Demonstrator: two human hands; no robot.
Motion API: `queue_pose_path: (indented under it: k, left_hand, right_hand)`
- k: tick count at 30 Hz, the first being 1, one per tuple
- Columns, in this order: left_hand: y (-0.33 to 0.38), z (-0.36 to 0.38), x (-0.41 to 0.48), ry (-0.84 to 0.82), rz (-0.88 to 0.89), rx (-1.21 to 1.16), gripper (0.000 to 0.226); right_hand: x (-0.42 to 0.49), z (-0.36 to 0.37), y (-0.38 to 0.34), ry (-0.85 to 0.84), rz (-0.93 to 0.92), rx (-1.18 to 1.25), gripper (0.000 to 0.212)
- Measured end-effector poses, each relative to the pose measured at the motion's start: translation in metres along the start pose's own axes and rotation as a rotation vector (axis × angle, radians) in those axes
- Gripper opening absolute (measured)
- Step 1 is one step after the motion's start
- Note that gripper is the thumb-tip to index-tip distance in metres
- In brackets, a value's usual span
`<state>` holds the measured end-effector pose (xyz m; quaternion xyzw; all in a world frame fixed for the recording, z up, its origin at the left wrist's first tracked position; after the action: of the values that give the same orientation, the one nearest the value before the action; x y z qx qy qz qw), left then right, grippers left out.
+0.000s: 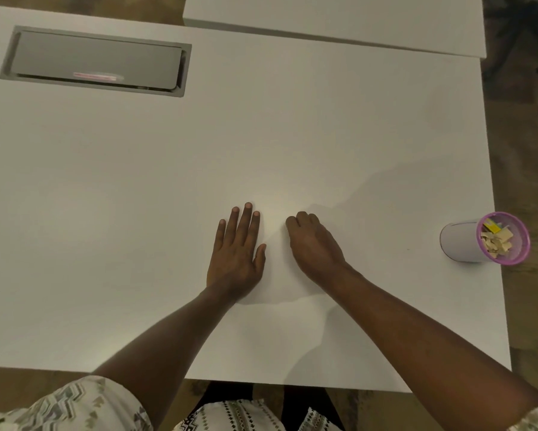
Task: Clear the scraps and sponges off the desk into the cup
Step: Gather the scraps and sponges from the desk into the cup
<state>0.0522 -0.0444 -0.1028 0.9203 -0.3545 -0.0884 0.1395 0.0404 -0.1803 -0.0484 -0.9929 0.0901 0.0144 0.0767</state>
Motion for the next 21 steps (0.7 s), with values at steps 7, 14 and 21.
queue_pose_path:
  k: [7, 14, 21]
  left_hand:
    - [0.000, 0.001, 0.000, -0.011, -0.005, -0.002, 0.067]
    - [-0.001, 0.001, 0.001, -0.006, -0.007, -0.010, 0.066]
    - [-0.002, 0.002, 0.000, -0.008, -0.009, 0.007, 0.065]
  right_hand:
    - [0.010, 0.015, 0.059, -0.148, 0.309, 0.573, 0.008]
    - [-0.026, 0.014, 0.093, -0.186, 0.686, 0.993, 0.007]
    - [-0.045, -0.018, 0.120, -0.030, 0.806, 1.219, 0.006]
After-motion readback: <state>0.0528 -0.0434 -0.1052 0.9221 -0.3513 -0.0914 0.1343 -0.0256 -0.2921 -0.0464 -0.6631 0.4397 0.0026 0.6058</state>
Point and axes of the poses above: each hand's wrist, its own x-axis towards the middle knuckle, its own z-axis out of the palm, y = z × x, the point moved 9 cm from there along x, towards the middle knuckle, and after that the axes turned 9 degrees about z, right-handed, at the moved point
